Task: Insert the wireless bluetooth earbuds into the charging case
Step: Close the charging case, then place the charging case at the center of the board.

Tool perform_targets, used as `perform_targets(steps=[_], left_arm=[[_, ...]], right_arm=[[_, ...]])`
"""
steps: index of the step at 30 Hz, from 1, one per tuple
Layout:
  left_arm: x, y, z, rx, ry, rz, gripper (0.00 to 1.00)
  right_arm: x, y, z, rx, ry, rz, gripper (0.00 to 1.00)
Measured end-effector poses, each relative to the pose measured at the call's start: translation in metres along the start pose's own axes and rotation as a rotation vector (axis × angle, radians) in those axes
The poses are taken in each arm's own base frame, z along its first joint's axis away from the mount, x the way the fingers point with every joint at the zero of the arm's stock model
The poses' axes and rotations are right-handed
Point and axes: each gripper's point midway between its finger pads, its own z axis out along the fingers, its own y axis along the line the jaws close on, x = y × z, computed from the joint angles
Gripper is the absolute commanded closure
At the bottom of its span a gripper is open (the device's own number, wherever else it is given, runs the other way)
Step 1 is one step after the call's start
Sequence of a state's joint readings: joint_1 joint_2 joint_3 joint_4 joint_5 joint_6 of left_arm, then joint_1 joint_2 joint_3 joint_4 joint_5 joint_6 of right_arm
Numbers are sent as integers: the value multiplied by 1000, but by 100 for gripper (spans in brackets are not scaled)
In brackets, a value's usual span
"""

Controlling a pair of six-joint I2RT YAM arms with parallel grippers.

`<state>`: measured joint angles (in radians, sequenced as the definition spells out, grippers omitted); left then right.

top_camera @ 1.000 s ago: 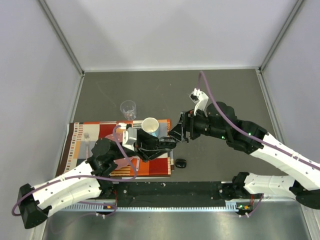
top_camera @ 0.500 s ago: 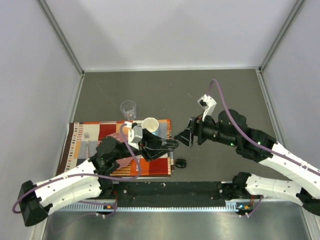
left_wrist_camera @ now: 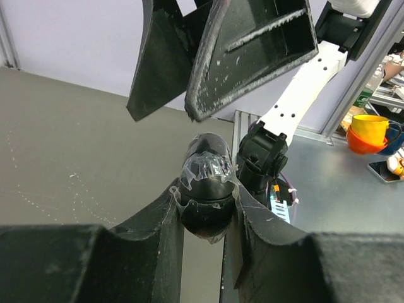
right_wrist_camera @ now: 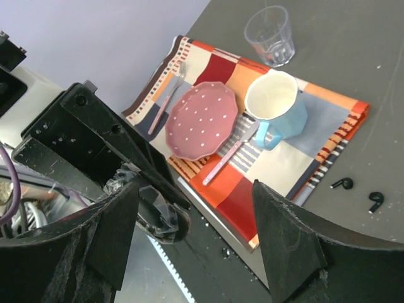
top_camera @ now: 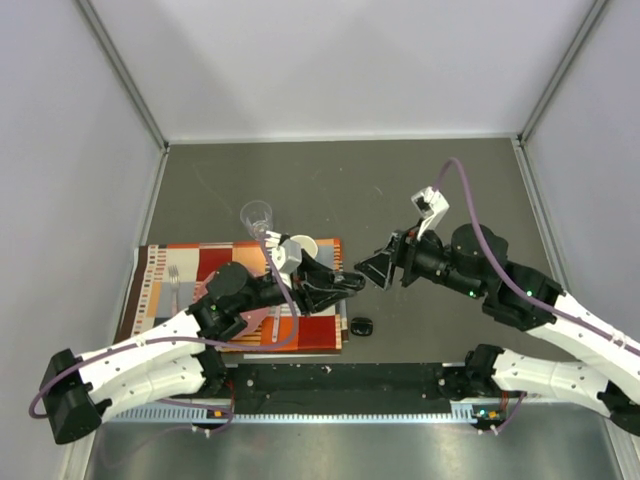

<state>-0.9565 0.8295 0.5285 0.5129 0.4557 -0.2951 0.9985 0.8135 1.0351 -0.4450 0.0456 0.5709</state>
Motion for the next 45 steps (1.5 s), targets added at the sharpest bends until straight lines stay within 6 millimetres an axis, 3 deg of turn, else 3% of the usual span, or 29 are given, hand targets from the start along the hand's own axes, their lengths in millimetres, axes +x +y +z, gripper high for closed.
perform_targets(steps=[5, 10, 12, 15, 16, 19, 24, 29, 32, 40, 42, 43, 45], left_arm=[[0, -1, 0, 1, 8, -10, 100], [18, -4, -3, 6, 80, -57, 100], [22, -4, -4, 2, 96, -70, 100], [26, -3, -5, -5, 111, -91, 100], [27, -3, -5, -8, 114, -97, 100], [26, -3, -5, -11, 111, -101, 100], [13, -3, -5, -18, 72, -84, 100], [1, 2, -5, -44, 24, -63, 100], [-1, 3, -5, -49, 14, -58, 100], [-6, -2, -4, -24, -2, -45, 100], [-7, -1, -4, -23, -6, -39, 100], [-8, -1, -4, -24, -10, -33, 100], [-9, -1, -4, -19, -11, -30, 100]], right_arm=[[15, 9, 13, -53, 52, 29, 38], [34, 11, 17, -65, 57, 62, 54], [38, 11, 16, -64, 51, 77, 56], [44, 5, 15, -45, 45, 100, 51], [45, 3, 15, -38, 40, 105, 42], [44, -3, 13, -10, 25, 116, 32], [32, -3, 1, -4, -13, 102, 30], [15, 27, -12, -116, 1, 62, 30], [16, 45, -13, -196, 43, 49, 31], [46, 35, 6, -163, 135, 52, 49], [54, 34, 10, -162, 162, 53, 68], [58, 34, 11, -165, 176, 56, 71], [62, 34, 11, -173, 191, 55, 69]])
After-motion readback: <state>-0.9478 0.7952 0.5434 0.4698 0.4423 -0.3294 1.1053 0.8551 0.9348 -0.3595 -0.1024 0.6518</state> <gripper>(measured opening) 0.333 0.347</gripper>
